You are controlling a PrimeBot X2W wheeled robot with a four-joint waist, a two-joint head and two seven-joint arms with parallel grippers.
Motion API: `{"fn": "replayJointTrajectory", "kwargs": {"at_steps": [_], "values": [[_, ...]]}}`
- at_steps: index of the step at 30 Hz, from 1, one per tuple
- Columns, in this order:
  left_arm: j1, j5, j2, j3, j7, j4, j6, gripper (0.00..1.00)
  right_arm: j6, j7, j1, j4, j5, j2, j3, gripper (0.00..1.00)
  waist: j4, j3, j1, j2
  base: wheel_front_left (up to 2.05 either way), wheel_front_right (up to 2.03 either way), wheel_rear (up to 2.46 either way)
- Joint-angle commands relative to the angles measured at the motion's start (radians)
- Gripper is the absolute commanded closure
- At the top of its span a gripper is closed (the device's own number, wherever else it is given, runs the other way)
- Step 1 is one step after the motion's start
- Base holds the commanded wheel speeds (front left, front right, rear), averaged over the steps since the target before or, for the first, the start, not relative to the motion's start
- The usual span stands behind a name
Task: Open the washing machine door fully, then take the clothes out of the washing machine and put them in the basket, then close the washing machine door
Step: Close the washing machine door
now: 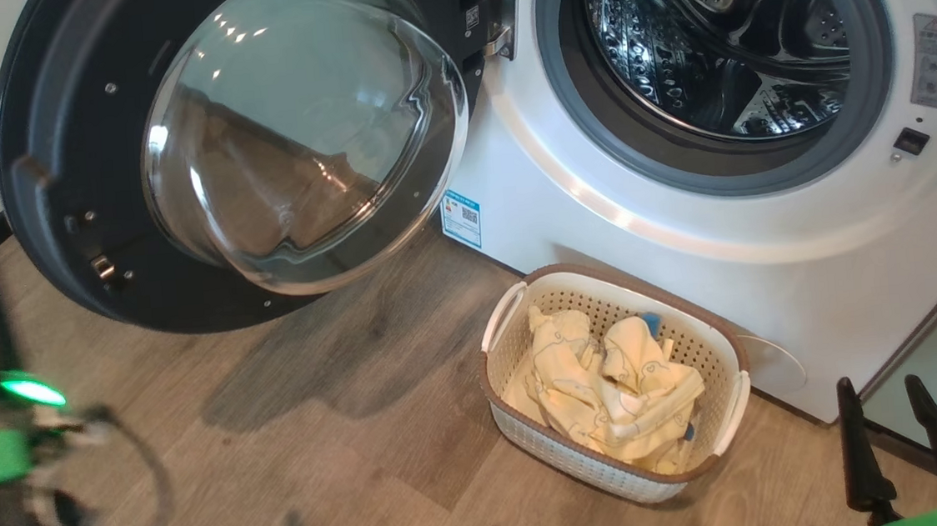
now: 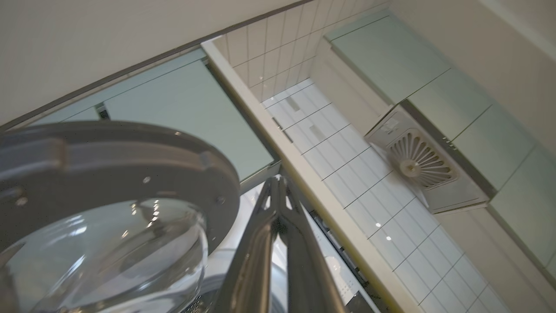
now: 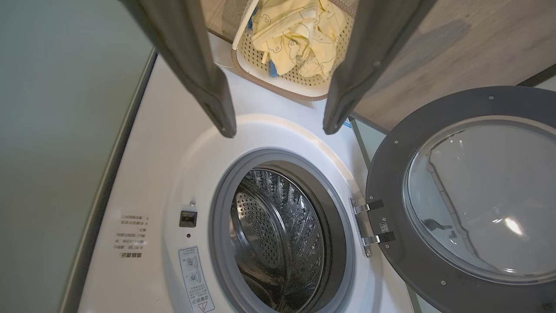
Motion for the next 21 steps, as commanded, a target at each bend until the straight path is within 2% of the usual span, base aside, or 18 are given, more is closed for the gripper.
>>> {"fn": "replayJointTrajectory", "kwargs": {"at_steps": [1,4,6,7,10,16,19,21], "values": [[-0.072,-0.029,0.055,0.068,0.013,-0.059,-0.008,1.00,0.000,-0.007,-0.024,-0.036,-0.001,-0.017,0.016,0.00,0.000,0.001,0.0000,0.0000,0.00,0.00,0.00],[-0.130,-0.077,0.127,0.138,0.031,-0.083,-0.006,1.00,0.000,-0.007,-0.023,-0.038,-0.003,-0.017,0.016,0.00,0.001,0.002,0.0000,0.0000,0.00,0.00,0.00],[-0.174,-0.084,0.191,0.181,0.050,-0.071,0.015,1.00,0.000,-0.007,-0.023,-0.040,-0.005,-0.017,0.015,0.00,0.000,0.002,0.0000,0.0000,0.00,0.00,0.00],[-0.174,-0.084,0.191,0.181,0.050,-0.071,0.015,1.00,0.000,-0.007,-0.023,-0.040,-0.005,-0.017,0.015,0.00,0.000,0.002,0.0000,0.0000,0.00,0.00,0.00],[-0.267,-0.134,0.279,0.217,0.093,-0.010,0.059,1.00,0.000,-0.007,-0.021,-0.041,-0.006,-0.017,0.012,0.00,-0.001,0.003,0.0000,0.0000,0.00,0.00,0.00],[-0.485,-0.219,0.447,0.211,0.192,0.282,0.157,1.00,0.000,-0.007,-0.016,-0.043,-0.009,-0.017,0.012,0.00,-0.009,0.004,0.0000,0.0000,0.00,0.00,0.00],[-0.584,-0.255,0.501,0.187,0.240,0.468,0.189,1.00,0.000,-0.007,-0.017,-0.043,-0.014,-0.017,0.016,0.00,-0.020,0.009,0.0000,0.0000,0.00,0.00,0.00],[-0.649,-0.291,0.512,0.181,0.264,0.582,0.199,1.00,0.000,-0.007,-0.018,-0.042,-0.017,-0.017,0.018,0.00,-0.027,0.012,0.0000,0.0000,0.00,0.00,0.00]]}}
